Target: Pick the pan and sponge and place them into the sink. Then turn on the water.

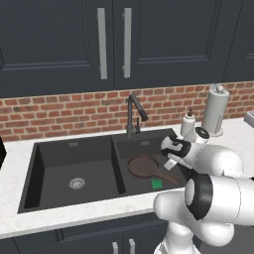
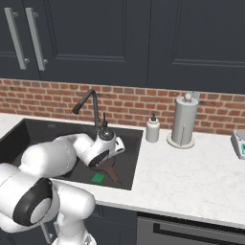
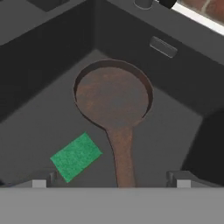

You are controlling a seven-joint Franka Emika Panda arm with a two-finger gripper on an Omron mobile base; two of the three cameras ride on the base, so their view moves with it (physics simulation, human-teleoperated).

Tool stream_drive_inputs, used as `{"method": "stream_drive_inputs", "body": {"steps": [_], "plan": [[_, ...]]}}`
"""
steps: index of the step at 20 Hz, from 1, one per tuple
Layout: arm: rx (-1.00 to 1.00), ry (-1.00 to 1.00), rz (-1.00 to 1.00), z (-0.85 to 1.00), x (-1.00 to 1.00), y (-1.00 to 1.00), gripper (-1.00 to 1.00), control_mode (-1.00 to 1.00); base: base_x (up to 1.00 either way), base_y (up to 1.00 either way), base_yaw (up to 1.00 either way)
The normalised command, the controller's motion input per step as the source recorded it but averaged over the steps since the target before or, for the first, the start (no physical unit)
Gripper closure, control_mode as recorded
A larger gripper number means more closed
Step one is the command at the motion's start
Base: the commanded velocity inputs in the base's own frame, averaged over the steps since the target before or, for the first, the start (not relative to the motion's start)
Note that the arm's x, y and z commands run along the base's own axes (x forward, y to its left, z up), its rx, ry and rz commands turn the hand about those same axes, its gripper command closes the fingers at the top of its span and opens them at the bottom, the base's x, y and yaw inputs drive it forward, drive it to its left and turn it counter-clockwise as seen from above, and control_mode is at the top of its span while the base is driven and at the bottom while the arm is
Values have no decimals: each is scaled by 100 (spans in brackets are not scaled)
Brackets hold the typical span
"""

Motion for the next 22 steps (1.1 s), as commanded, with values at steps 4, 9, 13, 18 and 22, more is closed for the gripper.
{"method": "stream_drive_inputs", "body": {"steps": [4,9,13,18,22], "plan": [[0,4,-1,100,0,0,-100,-100,0,0,0],[0,6,-3,63,0,0,-100,-100,0,0,0],[0,0,-1,0,-1,0,-100,-100,0,0,0],[0,0,0,0,0,0,-100,-100,0,0,0],[0,0,0,0,0,0,-100,-100,0,0,0]]}}
